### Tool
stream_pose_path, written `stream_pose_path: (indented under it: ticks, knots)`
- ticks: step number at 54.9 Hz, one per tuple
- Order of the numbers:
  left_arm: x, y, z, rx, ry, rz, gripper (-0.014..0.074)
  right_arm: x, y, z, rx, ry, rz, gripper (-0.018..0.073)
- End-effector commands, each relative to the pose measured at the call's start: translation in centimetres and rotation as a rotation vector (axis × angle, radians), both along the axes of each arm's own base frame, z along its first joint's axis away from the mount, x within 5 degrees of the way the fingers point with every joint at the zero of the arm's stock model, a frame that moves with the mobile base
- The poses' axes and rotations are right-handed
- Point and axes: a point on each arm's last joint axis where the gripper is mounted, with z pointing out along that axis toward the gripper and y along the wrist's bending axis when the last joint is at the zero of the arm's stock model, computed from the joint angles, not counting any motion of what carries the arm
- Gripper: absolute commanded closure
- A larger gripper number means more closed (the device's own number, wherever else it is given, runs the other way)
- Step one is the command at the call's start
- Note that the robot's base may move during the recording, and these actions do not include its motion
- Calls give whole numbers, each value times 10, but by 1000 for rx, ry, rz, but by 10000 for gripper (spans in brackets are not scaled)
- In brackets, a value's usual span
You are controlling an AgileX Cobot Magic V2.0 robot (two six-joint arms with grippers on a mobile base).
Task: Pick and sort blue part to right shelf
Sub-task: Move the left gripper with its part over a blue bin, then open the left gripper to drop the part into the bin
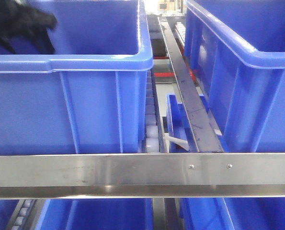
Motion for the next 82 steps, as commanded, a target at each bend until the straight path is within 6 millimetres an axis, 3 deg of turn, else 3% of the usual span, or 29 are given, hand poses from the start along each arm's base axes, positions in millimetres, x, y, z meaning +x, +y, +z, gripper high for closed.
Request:
stream_pose_path:
  ticks: [1,12,23,39,48,57,67,82]
  knots:
    - [9,-5,18,-39,-119,-7,317,-4,2,15,-6,-97,23,354]
    - [20,-8,-15,-19,-38,-7,316,-4,2,15,-6,-97,23,354]
    - [20,-8,-27,-4,20,-5,292,-4,2,15,-6,-97,23,354]
    - [24,-9,-13,-2,23,-2,91,-4,2,15,-6,-97,23,354]
    - [23,-8,12,-2,36,5,78,-4,2,15,-6,-97,23,354]
    - [0,-3,49,-35,-13,10,78,-4,2,15,-6,-97,23,354]
    - [-49,6,88,-73,-147,-3,83,-4,2,15,-6,-97,23,354]
    - [-132,27,107,-126,-350,-10,103,-4,2,15,-6,-97,23,354]
